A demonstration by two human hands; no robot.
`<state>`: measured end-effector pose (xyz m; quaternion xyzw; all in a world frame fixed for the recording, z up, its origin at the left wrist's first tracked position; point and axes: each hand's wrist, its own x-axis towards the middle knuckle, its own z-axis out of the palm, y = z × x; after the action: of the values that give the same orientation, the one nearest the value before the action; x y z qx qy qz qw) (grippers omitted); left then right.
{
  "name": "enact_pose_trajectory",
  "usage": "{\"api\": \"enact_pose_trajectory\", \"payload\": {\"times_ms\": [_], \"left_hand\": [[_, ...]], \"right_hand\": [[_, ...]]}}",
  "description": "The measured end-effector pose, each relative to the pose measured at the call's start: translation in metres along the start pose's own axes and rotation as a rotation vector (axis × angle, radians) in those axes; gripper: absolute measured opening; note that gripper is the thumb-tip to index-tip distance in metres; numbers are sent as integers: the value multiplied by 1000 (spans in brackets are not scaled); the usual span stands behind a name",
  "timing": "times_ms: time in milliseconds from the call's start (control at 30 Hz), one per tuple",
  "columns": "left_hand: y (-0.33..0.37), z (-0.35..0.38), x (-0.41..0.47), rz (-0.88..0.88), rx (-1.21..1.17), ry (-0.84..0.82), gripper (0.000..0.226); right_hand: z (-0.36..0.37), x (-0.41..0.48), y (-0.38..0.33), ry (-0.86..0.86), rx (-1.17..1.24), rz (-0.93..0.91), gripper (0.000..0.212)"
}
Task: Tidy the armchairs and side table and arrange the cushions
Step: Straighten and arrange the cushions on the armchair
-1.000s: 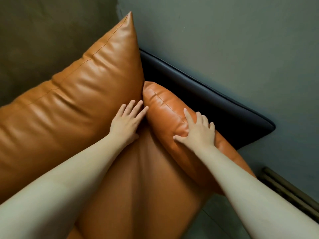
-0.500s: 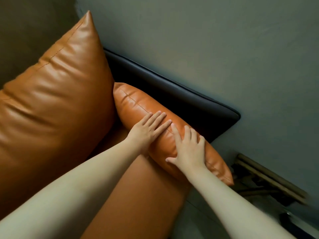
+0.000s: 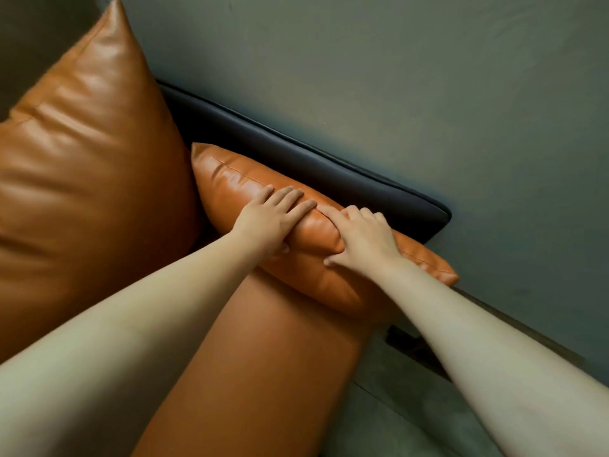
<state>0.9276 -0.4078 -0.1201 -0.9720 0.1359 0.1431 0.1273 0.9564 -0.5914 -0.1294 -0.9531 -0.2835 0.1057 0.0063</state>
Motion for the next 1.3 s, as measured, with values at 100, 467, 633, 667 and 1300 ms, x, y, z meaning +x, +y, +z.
{"api": "enact_pose_trajectory", "payload": {"times_ms": [100,467,633,667,1300], "left_hand": [[-4,2,12,11,-87,-67,99],[3,4,12,-27,-21,-73,100],[8,10,-15,-90,-59,39,104],[7,12,-22,-106,-78,60,104],[-20,36,-185,-251,-94,47,102]], "right_hand": [[5,7,5,-33,67,24,98],[15,4,2,-40,133,77,102],[11,-9,-4,-35,87,100,107],[9,-13,-7,-34,83,113,108],[-3,-106,-143,76,40,50,104]]}}
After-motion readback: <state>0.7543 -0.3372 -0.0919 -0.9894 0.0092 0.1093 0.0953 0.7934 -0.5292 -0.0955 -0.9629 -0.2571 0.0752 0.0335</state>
